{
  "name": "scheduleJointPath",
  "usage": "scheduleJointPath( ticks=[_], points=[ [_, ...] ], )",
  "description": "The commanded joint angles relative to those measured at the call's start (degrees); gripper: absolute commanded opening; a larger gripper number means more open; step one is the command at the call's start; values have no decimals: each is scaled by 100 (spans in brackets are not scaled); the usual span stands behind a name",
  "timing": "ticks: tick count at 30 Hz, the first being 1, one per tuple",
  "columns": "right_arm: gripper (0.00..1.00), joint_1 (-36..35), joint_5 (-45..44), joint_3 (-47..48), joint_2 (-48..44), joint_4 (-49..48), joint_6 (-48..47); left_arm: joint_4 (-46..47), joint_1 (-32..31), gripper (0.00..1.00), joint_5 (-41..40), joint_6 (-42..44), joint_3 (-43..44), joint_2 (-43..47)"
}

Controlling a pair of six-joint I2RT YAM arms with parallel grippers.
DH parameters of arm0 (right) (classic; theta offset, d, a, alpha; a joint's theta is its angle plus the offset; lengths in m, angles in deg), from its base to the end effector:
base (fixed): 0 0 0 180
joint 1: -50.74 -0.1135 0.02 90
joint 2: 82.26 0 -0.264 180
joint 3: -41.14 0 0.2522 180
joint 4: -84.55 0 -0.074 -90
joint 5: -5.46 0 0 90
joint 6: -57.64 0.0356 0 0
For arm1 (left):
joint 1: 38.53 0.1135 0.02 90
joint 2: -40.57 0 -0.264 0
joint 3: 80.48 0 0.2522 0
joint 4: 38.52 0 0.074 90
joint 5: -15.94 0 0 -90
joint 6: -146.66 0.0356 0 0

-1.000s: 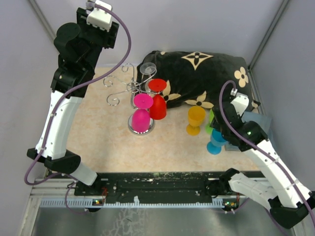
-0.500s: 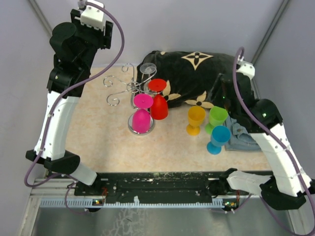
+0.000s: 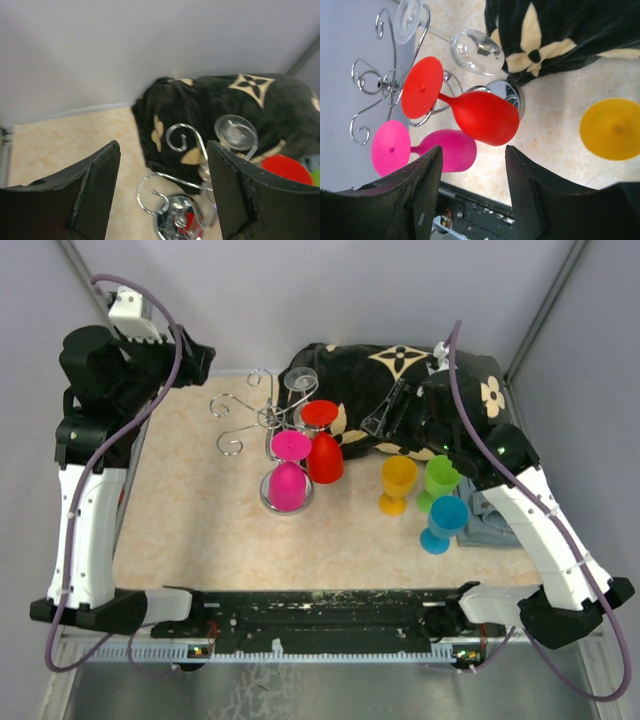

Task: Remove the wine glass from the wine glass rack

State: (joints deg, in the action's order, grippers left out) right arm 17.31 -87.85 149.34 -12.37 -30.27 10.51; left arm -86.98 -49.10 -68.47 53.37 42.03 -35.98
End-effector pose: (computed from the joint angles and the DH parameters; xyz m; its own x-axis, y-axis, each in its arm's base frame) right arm 0.1888 0.1222 0.4682 -0.6214 0.4036 -0.6715 -0.1150 0.8008 0.5878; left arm 0.2385 -0.0480 0.5468 -0.0588 -0.0471 -0.9972 0.2753 0.9594 -0.0616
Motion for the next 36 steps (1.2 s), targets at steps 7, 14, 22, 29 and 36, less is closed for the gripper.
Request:
scheduleJointPath(
  ticks=[7, 14, 22, 29, 36],
  points=[
    [54, -165, 1460, -835, -275, -1541, 1084, 152, 89, 75, 1353, -962, -590, 684],
    [54, -367, 1943, -1494, -300, -2491, 1714, 255, 134, 76, 1351, -943, -289, 565],
    [54, -405, 2138, -1759, -305, -3090, 2070, 576, 151, 79, 1695, -1161, -115, 378],
    [54, -402, 1412, -1055, -463, -1984, 1771, 631, 169, 78, 1762, -1211, -102, 315],
    [53, 22, 898, -108, -204, -997, 1168, 682, 185, 78, 1753, -1149, -176, 330]
  ],
)
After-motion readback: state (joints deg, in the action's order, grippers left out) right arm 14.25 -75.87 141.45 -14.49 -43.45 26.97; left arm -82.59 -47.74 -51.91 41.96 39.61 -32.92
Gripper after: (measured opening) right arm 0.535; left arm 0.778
